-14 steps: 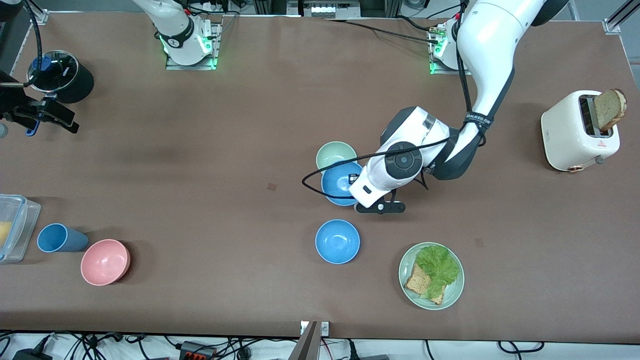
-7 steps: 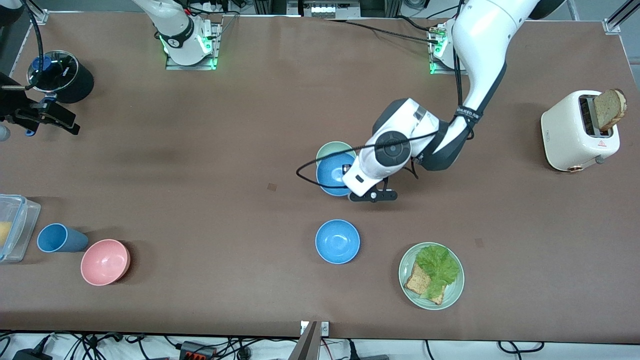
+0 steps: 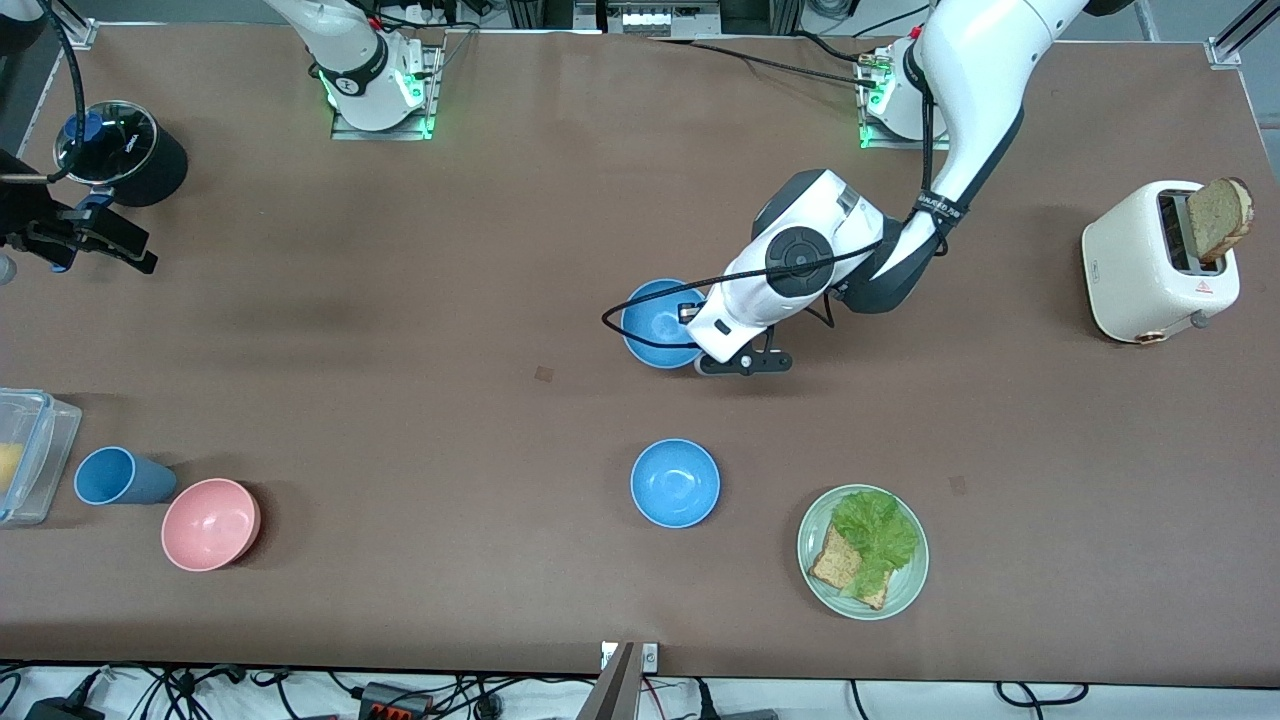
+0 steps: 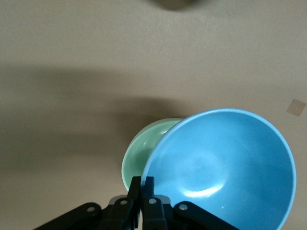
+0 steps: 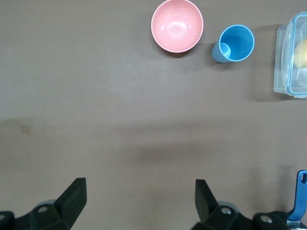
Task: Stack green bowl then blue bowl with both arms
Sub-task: 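Lower the blue bowl into the green bowl with the left gripper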
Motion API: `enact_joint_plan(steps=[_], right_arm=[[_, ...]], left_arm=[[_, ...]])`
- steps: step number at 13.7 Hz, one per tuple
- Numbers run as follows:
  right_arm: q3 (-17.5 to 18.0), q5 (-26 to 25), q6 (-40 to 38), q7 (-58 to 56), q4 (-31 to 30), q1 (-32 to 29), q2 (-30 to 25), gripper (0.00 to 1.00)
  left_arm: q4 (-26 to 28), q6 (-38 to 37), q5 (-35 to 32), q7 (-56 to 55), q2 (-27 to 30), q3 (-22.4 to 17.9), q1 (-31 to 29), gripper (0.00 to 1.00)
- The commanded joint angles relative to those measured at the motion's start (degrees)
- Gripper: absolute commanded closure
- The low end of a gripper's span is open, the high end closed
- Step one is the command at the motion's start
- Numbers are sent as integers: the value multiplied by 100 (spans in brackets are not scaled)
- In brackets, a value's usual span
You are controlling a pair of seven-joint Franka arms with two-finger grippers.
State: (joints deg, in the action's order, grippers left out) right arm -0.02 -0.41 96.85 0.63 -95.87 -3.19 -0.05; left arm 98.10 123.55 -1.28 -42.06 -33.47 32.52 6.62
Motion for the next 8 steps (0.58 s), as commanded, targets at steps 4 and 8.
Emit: enact_joint_plan(steps=[4, 8], right_arm=[[29, -20, -26, -98, 148, 20, 128, 0], [29, -12, 0, -98, 165, 20, 129, 0]], left_arm=[[648, 546, 66, -65, 218, 88, -108, 100], [736, 530, 58, -48, 245, 88, -134, 100]])
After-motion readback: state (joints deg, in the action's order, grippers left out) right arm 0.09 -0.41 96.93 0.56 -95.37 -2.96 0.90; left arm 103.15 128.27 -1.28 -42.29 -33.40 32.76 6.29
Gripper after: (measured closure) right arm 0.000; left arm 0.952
